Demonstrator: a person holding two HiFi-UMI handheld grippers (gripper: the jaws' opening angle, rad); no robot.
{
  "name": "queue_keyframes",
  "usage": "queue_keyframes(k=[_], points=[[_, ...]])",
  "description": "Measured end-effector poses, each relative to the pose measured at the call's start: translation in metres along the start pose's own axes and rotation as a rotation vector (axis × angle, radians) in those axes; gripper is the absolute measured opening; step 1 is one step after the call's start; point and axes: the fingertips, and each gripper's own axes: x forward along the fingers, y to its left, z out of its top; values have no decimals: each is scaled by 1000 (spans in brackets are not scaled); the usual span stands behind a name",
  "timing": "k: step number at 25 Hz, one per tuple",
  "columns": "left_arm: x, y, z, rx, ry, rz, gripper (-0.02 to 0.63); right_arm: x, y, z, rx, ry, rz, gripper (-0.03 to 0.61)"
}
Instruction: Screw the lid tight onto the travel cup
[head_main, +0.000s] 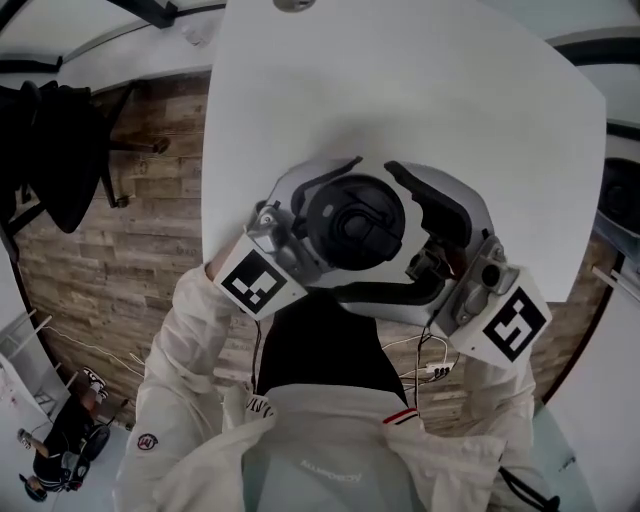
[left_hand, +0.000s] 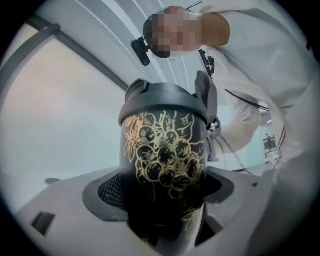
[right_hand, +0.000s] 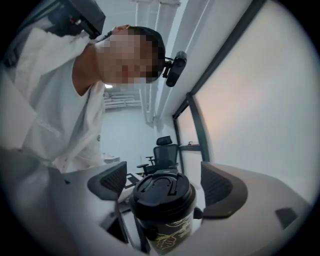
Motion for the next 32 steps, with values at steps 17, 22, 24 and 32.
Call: queue_keyframes(k=[17, 22, 24, 32], points=[[4, 11, -1, -66, -14, 121, 417, 14, -28, -8, 32, -80, -355, 439], [3, 14, -1, -46, 4, 213, 417, 11, -30, -8, 1, -83, -554, 439], [3, 14, -1, -43, -1, 211, 417, 11, -29, -10, 0, -79, -560, 440], [3, 8, 0, -5, -12, 75, 417, 6, -15, -5, -58, -39, -309, 440]])
